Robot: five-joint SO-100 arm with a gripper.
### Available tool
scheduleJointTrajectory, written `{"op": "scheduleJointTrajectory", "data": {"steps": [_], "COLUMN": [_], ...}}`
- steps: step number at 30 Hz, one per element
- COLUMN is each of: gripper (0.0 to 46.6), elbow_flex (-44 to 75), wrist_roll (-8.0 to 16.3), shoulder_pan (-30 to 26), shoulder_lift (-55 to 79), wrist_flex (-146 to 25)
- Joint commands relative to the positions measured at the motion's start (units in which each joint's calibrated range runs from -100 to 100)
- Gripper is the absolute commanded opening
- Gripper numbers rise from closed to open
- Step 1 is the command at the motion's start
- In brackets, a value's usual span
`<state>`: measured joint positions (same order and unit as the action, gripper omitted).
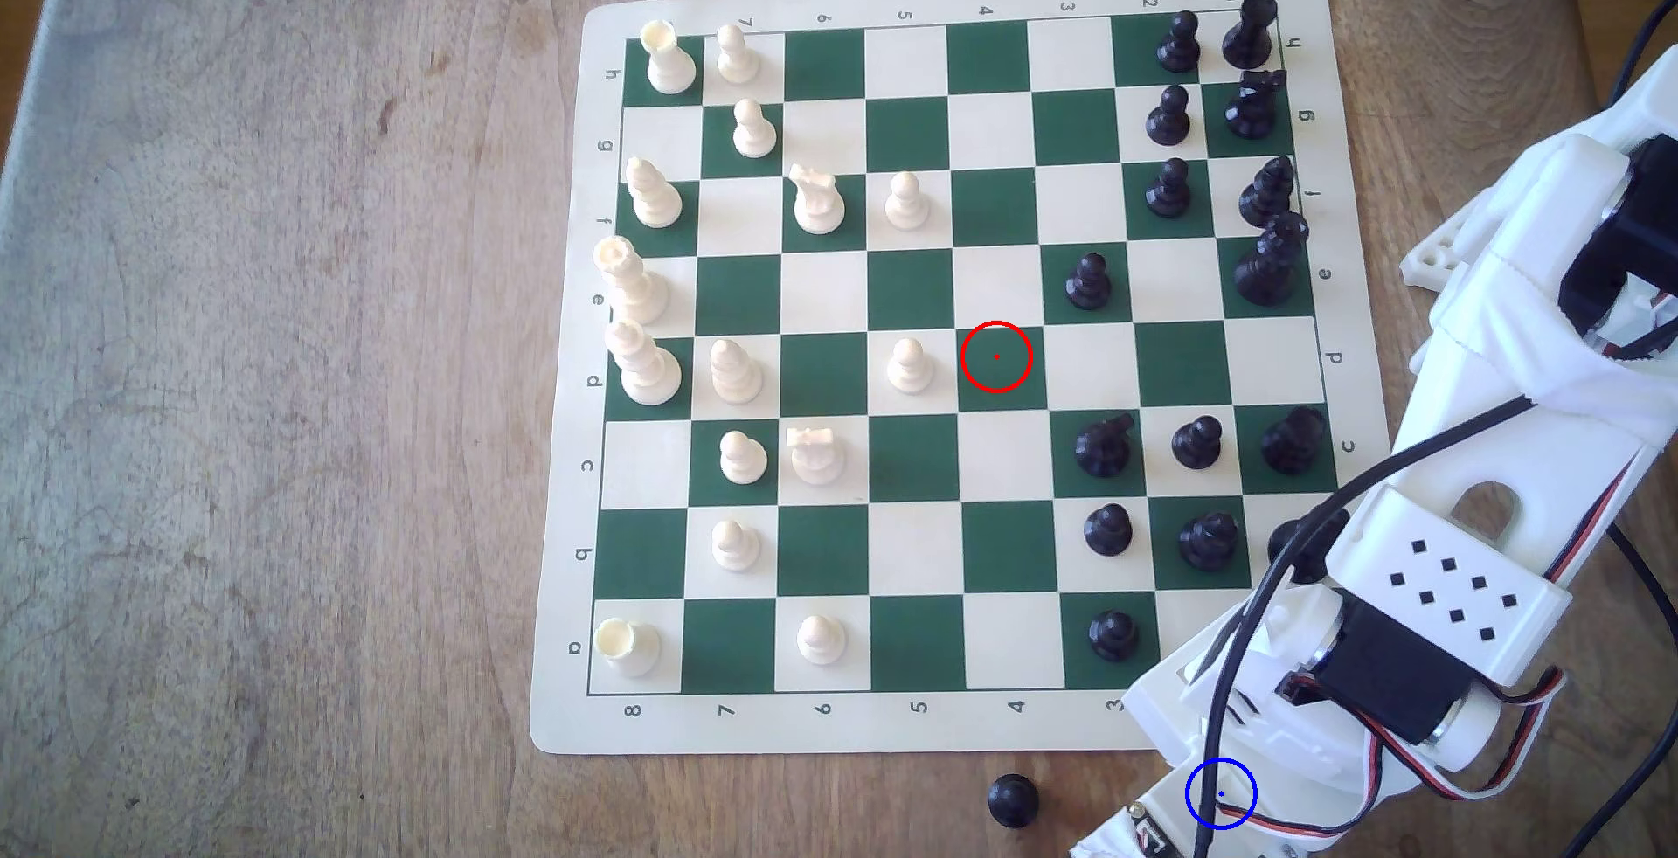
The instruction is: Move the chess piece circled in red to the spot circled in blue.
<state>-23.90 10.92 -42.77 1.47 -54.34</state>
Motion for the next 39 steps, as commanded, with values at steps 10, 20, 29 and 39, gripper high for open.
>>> {"op": "scheduleJointTrajectory", "data": {"steps": [10,20,29,39], "gripper": [0.7,0.9,1.7,12.7], "elbow_flex": [0.97,-0.03,-0.12,-1.12], "wrist_roll": [-0.34,-0.59,-0.59,-0.1], "shoulder_pan": [-0.21,-1.22,-1.3,-1.3], "shoulder_lift": [-1.38,-1.38,-0.96,-0.62], "wrist_flex": [0.45,0.45,0.53,-0.04]}}
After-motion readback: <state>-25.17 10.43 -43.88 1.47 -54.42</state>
